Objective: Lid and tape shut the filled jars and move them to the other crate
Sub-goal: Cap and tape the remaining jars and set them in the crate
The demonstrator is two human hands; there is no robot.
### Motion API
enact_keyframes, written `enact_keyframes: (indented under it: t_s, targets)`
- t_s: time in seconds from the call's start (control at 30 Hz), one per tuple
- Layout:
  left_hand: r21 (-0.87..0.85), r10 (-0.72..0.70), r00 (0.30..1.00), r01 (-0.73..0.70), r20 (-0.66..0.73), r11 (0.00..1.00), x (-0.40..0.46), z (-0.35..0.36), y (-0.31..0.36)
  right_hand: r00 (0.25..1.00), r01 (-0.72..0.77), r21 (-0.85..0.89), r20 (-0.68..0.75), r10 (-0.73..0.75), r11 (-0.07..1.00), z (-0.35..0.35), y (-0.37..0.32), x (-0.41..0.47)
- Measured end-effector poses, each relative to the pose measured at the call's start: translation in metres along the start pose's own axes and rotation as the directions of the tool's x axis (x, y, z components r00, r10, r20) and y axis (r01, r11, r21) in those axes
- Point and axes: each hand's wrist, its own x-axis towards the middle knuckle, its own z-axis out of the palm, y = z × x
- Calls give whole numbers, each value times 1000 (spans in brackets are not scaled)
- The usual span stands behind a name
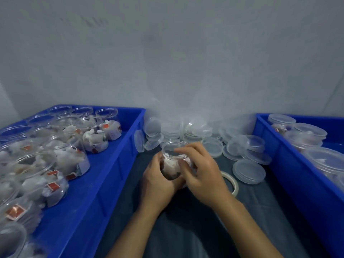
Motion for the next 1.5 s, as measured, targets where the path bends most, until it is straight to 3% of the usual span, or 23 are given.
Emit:
enact_keyframes:
  t_s: [0.13, 0.2, 0.3, 0.37, 0.5, 0.83, 1.1, 1.5]
  targets:
    - [-11, 13, 1000, -14, -16, 1000, 0, 3, 1, 977, -87, 59, -192, 96, 995, -4, 15, 5]
    - [0, 25, 999, -25, -20, 1000, 0, 3, 1, 949, -204, 28, -239, 205, 979, -6, 29, 12]
    - [8, 37, 999, -37, -21, 999, -1, 3, 1, 929, -370, -197, -75, 363, 908, -8, 51, 23]
    - [17, 39, 999, -39, -24, 999, -1, 3, 1, 907, -342, -391, 101, 410, 854, -5, 59, 25]
    - [18, 51, 998, -51, -22, 999, 1, 5, 0, 881, -223, -521, 254, 400, 824, 7, 68, 20]
    - [16, 66, 998, -66, -12, 998, 3, 8, -2, 925, -223, -567, 134, 356, 793, 12, 76, 20]
    - [13, 57, 998, -57, -17, 998, 3, 9, -2, 903, -383, -487, -16, 430, 785, 15, 80, 18]
    - [9, 55, 998, -55, -15, 998, 3, 9, -2, 900, -379, -529, -19, 435, 760, 11, 74, 20]
